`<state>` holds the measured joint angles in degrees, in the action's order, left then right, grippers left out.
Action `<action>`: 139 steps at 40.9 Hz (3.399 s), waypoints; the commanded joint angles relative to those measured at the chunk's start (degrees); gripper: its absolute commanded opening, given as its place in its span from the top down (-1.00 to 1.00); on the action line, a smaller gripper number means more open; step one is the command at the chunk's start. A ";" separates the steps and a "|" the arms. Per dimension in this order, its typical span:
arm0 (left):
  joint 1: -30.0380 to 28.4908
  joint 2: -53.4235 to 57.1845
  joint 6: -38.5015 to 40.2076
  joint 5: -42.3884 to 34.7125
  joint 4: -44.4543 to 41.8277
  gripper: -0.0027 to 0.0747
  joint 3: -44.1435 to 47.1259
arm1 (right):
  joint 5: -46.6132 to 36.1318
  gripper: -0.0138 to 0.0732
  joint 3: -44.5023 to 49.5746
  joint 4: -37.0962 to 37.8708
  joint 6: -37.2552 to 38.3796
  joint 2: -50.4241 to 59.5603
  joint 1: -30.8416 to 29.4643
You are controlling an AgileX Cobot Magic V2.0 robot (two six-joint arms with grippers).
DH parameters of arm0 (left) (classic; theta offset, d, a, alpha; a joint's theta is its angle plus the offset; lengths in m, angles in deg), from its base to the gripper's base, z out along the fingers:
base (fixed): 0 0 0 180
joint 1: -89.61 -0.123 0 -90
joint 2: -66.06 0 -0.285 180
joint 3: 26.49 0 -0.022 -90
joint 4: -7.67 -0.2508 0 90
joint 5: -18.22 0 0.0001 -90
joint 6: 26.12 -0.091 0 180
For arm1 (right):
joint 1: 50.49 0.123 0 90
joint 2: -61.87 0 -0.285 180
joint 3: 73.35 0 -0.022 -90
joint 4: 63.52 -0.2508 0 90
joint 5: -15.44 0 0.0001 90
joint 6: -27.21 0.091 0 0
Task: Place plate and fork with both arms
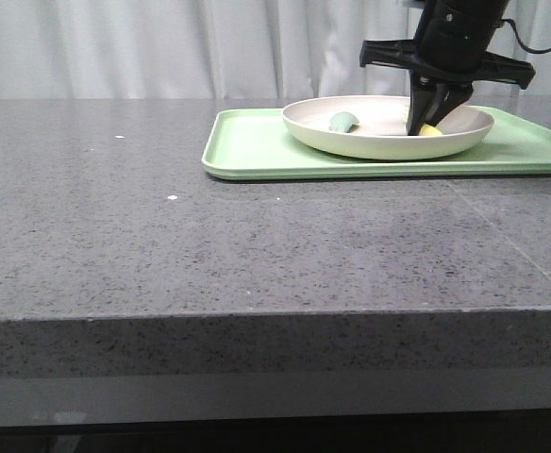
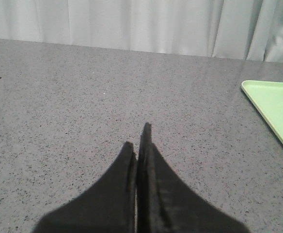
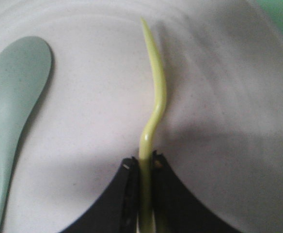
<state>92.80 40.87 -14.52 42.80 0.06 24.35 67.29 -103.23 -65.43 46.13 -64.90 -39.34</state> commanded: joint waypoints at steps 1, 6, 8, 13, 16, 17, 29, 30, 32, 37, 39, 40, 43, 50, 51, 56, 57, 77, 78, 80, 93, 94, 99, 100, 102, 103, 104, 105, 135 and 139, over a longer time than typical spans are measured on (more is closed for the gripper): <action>-0.11 -0.43 0.24 -4.60 0.01 0.98 -1.51 | -1.48 0.65 -1.74 0.32 -0.20 3.30 -0.17; -0.11 -0.43 0.24 -4.60 0.01 0.98 -1.51 | -1.36 0.65 -1.81 0.23 -0.20 3.30 -0.17; -0.11 -0.43 0.24 -4.60 0.01 0.98 -1.51 | -1.31 0.65 -1.81 0.11 -0.20 3.58 -0.17; -0.11 -0.43 0.24 -4.60 0.01 0.98 -1.51 | -1.39 0.65 -1.81 0.10 -0.25 5.12 -0.17; -0.11 -0.43 0.24 -4.60 0.01 0.98 -1.51 | -1.08 0.65 -1.89 0.10 -0.31 6.37 -0.40; -0.11 -0.43 0.24 -4.60 0.01 0.98 -1.51 | -1.03 0.65 -2.00 0.10 -0.51 6.90 -0.59; -0.11 -0.43 0.24 -4.60 0.01 0.98 -1.51 | 2.23 0.65 -5.14 0.10 -5.00 8.94 -5.37; -0.11 -0.43 0.24 -4.60 0.01 0.98 -1.51 | 2.39 0.65 -5.14 0.10 -5.84 8.94 -6.00; -0.11 -0.43 0.24 -4.60 0.01 0.98 -1.51 | 2.86 0.65 -5.14 0.10 -7.32 8.73 -7.13; -0.11 -0.43 0.24 -4.60 0.01 0.98 -1.51 | 3.46 0.65 -5.08 0.10 -9.22 7.53 -9.87; -0.11 -0.43 0.24 -4.60 0.01 0.98 -1.51 | 3.46 0.65 -5.08 0.10 -9.64 6.87 -10.63; -0.11 -0.43 0.24 -4.60 0.01 0.98 -1.51 | 3.46 0.65 -5.08 0.10 -10.01 6.30 -11.15; -0.11 -0.43 0.24 -4.60 0.01 0.98 -1.51 | 3.81 0.65 -5.08 0.10 -11.00 4.75 -12.06; -0.11 -0.43 0.24 -4.60 0.01 0.98 -1.51 | 4.73 0.65 -5.08 0.10 -13.87 2.10 -12.32; -0.11 -0.43 0.24 -4.60 0.01 0.98 -1.51 | 4.67 0.65 -5.08 0.10 -13.95 1.89 -12.19; -0.11 -0.43 0.24 -4.60 0.01 0.98 -1.51 | 4.62 0.64 -5.08 0.10 -14.00 1.40 -12.18; -0.11 -0.43 0.24 -4.60 0.01 0.98 -1.51 | 4.62 0.63 -5.08 0.10 -14.00 1.37 -12.18; -0.11 -0.43 0.24 -4.60 0.01 0.98 -1.51 | 4.12 -0.20 -5.20 0.10 -14.00 7.85 -12.24; -0.11 -0.43 0.24 -4.60 0.01 0.98 -1.51 | 4.12 -0.20 -5.20 0.10 -14.00 8.73 -12.24; -0.11 -0.43 0.24 -4.60 0.01 0.98 -1.51 | 4.12 -0.20 -5.20 0.10 -14.00 11.07 -12.18; -0.11 -0.43 0.24 -4.60 0.01 0.98 -1.51 | 6.05 0.73 -4.93 0.10 -14.22 20.53 -12.18; -0.11 -0.43 0.24 -4.60 0.01 0.98 -1.51 | 6.50 0.83 -4.92 0.10 -14.35 21.14 -12.18; -0.11 -0.43 0.24 -4.60 0.01 0.98 -1.51 | 6.50 0.83 -2.60 0.10 -15.84 25.09 -11.95; -0.11 -0.43 0.24 -4.60 0.01 0.98 -1.51 | 5.93 0.83 -1.54 0.10 -15.91 26.16 -11.86; -0.11 -0.43 0.24 -4.60 0.01 0.98 -1.51 | 4.58 0.83 1.64 0.10 -16.13 29.00 -11.35; -0.11 -0.43 0.24 -4.60 0.01 0.98 -1.51 | 3.87 0.83 3.92 0.10 -16.20 30.79 -11.13; -0.11 -0.43 0.24 -4.60 0.01 0.98 -1.51 | 2.74 0.83 5.84 0.10 -16.20 32.64 -10.73; -0.11 -0.43 0.24 -4.60 0.01 0.98 -1.51 | 1.74 0.83 7.91 0.10 -16.20 33.62 -10.51; -0.11 -0.43 0.24 -4.60 0.01 0.98 -1.51 | -41.11 0.83 82.48 0.10 -16.20 89.90 -7.91; -0.11 -0.43 0.24 -4.60 0.01 0.98 -1.51 | -42.48 0.83 85.79 0.10 -16.20 95.37 -7.91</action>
<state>92.80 40.87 -14.52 42.80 0.06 24.35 31.37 -18.06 -65.72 30.50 27.14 -47.22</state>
